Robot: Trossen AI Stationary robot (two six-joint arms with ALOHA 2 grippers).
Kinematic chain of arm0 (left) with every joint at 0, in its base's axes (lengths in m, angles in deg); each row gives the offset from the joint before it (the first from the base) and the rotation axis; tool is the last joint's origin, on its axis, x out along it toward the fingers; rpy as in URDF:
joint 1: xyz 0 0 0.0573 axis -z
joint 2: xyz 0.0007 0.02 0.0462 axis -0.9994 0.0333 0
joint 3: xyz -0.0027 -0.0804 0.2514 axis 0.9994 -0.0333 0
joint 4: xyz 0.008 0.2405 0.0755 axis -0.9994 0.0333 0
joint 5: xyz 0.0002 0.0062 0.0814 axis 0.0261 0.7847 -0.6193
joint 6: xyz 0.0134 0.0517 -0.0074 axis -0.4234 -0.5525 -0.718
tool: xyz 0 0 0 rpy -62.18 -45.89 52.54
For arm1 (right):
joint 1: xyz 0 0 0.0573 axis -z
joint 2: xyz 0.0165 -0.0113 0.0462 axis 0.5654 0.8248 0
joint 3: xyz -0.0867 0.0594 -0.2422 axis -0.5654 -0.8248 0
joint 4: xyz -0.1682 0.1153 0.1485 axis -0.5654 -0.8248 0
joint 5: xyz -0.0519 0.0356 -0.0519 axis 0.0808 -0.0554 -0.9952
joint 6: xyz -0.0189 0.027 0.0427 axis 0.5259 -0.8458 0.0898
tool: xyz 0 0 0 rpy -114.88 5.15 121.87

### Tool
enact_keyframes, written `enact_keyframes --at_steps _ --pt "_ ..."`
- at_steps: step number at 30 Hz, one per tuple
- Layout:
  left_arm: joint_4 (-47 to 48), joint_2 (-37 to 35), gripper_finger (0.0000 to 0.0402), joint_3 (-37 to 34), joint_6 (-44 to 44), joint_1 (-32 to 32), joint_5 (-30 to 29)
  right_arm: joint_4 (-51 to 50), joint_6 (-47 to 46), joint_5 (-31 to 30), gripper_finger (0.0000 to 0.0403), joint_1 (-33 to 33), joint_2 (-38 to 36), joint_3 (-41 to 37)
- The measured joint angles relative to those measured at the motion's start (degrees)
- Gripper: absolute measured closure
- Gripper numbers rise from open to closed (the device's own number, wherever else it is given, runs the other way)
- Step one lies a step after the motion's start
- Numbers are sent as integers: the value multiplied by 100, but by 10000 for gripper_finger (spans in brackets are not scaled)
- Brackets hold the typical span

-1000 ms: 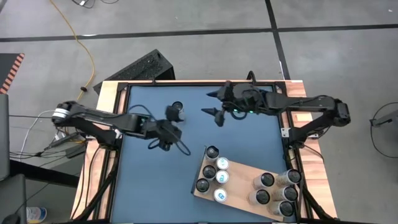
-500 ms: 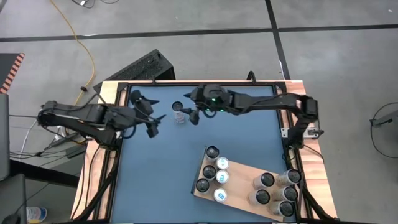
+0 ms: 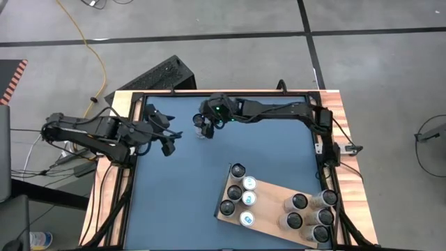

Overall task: Place canned beverage on shelf
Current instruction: Put the white pink soda can on the shelf

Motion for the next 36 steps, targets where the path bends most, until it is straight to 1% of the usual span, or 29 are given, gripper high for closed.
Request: enact_keyframes --at_steps 6,9,12,14,20,22,33,36 --pt "55 50 116 2 -13 1 -83 46 32 12 82 4 37 2" --pt "98 56 116 -25 -6 1 -78 51 196 15 82 -1 35 2" --pt "165 57 116 -55 95 1 -53 65 302 241 82 6 37 2" --pt "184 57 116 -57 138 1 -50 248 312 323 82 8 159 10" --pt "201 55 116 -57 166 1 -50 309 241 278 82 54 387 12" --pt "214 55 116 -57 174 1 -50 104 227 278 82 52 436 -37" --pt "231 55 116 -57 216 1 -58 188 251 274 83 69 397 0" --pt "231 55 116 -57 216 1 -64 168 262 263 91 63 395 0"
